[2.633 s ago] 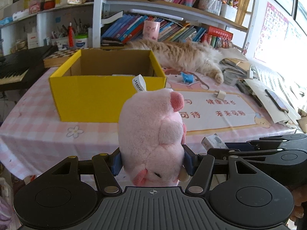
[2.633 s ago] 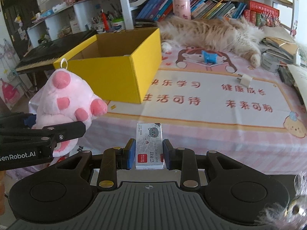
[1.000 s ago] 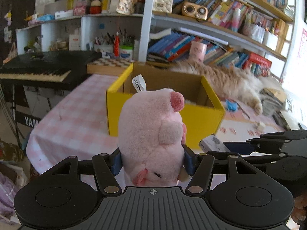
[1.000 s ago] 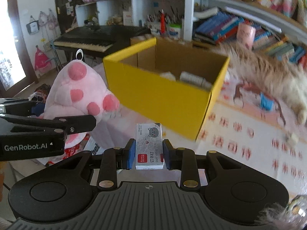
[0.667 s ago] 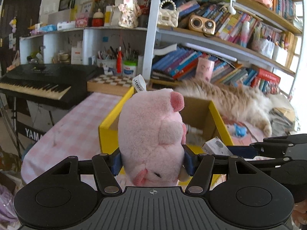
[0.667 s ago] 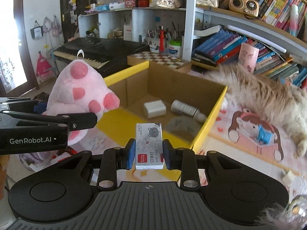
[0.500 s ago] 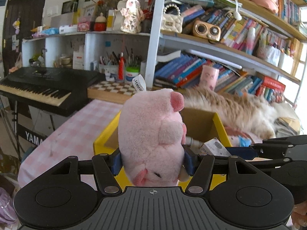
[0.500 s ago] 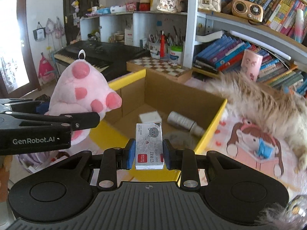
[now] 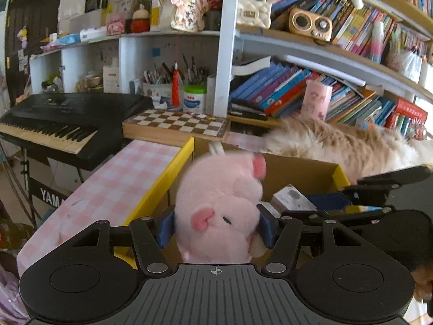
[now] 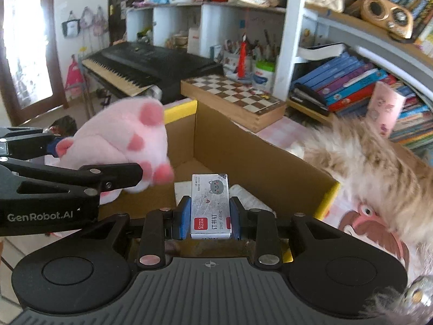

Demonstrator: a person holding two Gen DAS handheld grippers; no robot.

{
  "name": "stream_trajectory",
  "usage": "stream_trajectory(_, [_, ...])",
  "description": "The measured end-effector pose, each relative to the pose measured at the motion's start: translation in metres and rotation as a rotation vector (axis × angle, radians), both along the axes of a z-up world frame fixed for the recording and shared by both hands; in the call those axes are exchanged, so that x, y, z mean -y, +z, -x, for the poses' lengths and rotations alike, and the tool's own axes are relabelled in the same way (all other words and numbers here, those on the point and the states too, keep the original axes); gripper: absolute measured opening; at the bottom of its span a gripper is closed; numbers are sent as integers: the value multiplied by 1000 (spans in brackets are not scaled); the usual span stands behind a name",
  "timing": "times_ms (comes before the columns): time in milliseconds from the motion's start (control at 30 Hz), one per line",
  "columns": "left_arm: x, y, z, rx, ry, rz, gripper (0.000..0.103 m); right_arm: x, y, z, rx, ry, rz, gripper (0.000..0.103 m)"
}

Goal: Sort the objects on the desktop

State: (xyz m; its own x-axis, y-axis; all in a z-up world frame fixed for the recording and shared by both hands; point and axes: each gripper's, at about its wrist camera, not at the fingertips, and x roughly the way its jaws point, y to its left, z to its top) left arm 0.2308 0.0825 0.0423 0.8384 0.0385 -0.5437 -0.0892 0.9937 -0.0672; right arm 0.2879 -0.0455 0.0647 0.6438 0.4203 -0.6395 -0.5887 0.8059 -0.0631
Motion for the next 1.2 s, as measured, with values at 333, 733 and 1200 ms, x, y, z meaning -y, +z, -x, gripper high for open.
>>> stream_trajectory(333, [-6, -8, -34, -55, 5, -55, 57, -22, -25, -59, -60, 92, 204, 27])
stream_trajectory(733, [-5, 1, -11, -4, 12, -31, 68, -29, -29, -62, -65, 132, 257, 36])
stream_trajectory(1200, [-4, 19, 34, 57, -13, -32, 77, 0, 15, -16, 51, -23, 103, 42])
